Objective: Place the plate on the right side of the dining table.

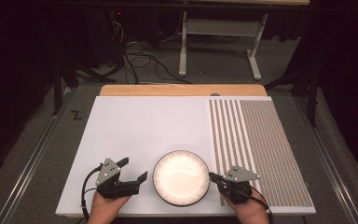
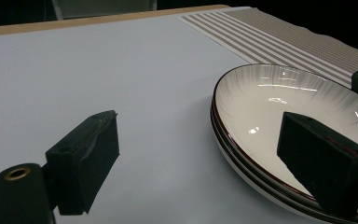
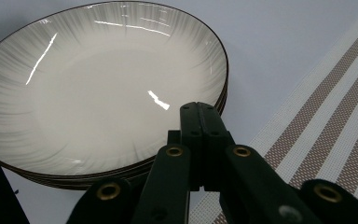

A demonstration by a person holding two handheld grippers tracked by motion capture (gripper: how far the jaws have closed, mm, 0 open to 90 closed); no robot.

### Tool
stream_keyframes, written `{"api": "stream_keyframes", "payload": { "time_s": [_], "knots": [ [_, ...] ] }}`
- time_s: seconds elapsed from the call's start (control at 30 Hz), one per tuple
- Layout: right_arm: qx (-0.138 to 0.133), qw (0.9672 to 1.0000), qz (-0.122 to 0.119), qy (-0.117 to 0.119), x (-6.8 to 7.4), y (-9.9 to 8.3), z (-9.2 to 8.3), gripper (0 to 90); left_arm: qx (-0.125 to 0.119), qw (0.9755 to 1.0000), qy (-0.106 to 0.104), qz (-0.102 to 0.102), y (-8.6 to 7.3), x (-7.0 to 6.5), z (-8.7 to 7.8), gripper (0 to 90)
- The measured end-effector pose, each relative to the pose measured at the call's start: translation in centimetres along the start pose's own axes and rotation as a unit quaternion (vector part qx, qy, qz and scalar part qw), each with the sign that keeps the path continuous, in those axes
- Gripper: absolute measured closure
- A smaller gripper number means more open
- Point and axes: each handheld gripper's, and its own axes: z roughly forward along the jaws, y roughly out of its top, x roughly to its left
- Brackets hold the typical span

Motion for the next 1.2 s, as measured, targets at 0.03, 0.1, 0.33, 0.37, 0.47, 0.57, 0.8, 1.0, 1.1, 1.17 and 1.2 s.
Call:
{"api": "stream_keyframes", "payload": {
  "time_s": [0.03, 0.1, 0.33, 0.37, 0.47, 0.57, 0.8, 1.0, 1.1, 1.17, 1.2],
  "knots": [
    [0.001, 1.0, 0.002, 0.0, 0.01, -0.01, 0.0, 90.0, 0.001, 1.0, -0.001, 0.0, -0.01, -0.01, 0.03, 13.9],
    [0.004, 0.9999, 0.01, 0.0, 0.01, 0.01, -0.01, 90.0, 0.002, 1.0, -0.006, -0.001, -0.05, -0.01, 0.08, 15.3],
    [0.006, 0.9999, 0.008, 0.001, 0.11, 0.07, 0.01, 90.0, 0.002, 0.9999, -0.011, -0.008, -0.06, -0.08, 0.19, 15.6],
    [0.007, 1.0, 0.006, 0.001, 0.12, 0.06, -0.01, 90.0, 0.002, 0.9999, -0.012, -0.009, -0.07, -0.12, 0.18, 15.6],
    [0.007, 0.9999, 0.008, 0.003, 0.16, 0.05, -0.03, 90.0, 0.002, 0.9999, -0.013, -0.01, -0.1, -0.1, 0.19, 15.6],
    [0.007, 0.9999, 0.007, 0.006, 0.18, 0.05, -0.06, 90.0, 0.003, 0.9998, -0.014, -0.011, -0.11, -0.09, 0.14, 15.6],
    [0.007, 0.9999, 0.007, 0.006, 0.21, 0.08, -0.12, 90.0, 0.003, 0.9998, -0.016, -0.012, -0.1, -0.12, 0.19, 15.8],
    [0.007, 0.9999, 0.007, 0.009, 0.24, 0.09, -0.03, 90.0, 0.004, 0.9997, -0.018, -0.013, -0.1, -0.1, 0.24, 15.8],
    [0.007, 0.9999, 0.005, 0.011, 0.43, 0.11, 0.11, 90.0, 0.005, 0.9997, -0.019, -0.012, -0.1, -0.12, 0.24, 15.9],
    [0.008, 0.9999, 0.001, 0.011, 0.49, 0.16, 0.18, 90.0, 0.005, 0.9997, -0.02, -0.013, -0.1, -0.11, 0.24, 16.0],
    [0.007, 0.9999, 0.004, 0.011, 0.54, 0.17, 0.22, 90.0, 0.005, 0.9997, -0.02, -0.013, -0.11, -0.1, 0.24, 16.0]
  ]
}}
